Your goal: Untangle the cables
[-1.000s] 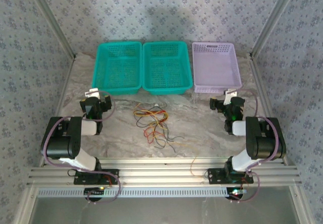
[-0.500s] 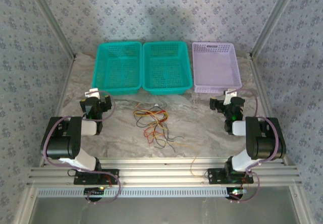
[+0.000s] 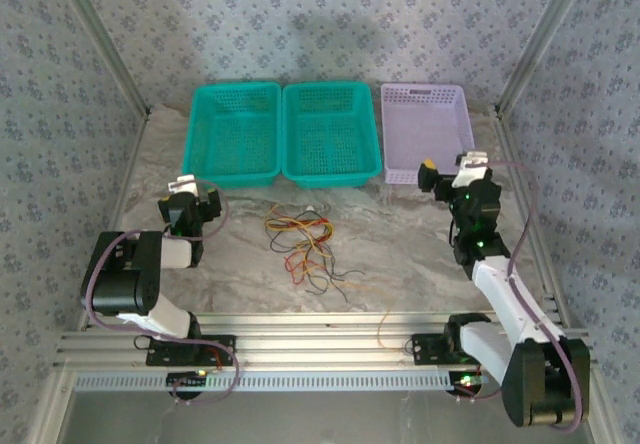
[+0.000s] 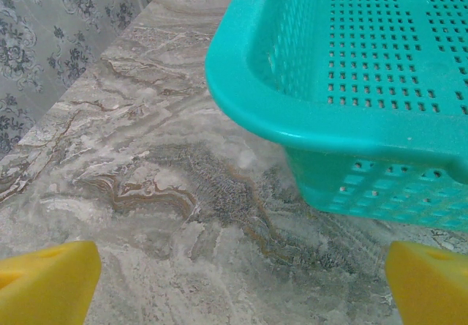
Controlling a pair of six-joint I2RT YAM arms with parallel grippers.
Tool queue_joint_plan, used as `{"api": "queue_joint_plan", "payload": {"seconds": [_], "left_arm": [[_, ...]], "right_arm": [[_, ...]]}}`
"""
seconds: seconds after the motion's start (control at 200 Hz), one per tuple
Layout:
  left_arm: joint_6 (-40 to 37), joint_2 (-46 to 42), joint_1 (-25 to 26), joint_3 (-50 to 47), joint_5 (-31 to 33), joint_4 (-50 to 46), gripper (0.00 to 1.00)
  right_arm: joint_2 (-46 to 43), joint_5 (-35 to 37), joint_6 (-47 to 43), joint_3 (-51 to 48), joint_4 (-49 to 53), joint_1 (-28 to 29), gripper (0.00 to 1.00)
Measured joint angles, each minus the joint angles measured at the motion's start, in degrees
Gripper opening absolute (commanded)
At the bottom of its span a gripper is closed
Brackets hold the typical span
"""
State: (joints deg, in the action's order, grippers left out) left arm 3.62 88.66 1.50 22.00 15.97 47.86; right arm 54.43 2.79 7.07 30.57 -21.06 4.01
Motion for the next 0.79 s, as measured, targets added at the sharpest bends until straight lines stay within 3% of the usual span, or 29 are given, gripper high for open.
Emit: {"api": "queue_joint_plan", "payload": {"seconds": [0.28,0.535,0.794], "left_arm": [[0.13,-5.49,0.0,-1.53,0.35,-1.84,1.0],[5.18,-24.41,0.98,-1.57,3.78,-13.9,1.0],[16.7,-41.62,1.27,7.02,5.75,-40.54,1.0]], "right_arm": [[-1.77,-0.02,23.69,2.03,9.38,-3.39,1.0],[0.76,-2.67,24.39,5.29,15.06,-0.37,1.0],[2.05,-4.87,22.69,6.58,16.7,2.51,1.0]]}}
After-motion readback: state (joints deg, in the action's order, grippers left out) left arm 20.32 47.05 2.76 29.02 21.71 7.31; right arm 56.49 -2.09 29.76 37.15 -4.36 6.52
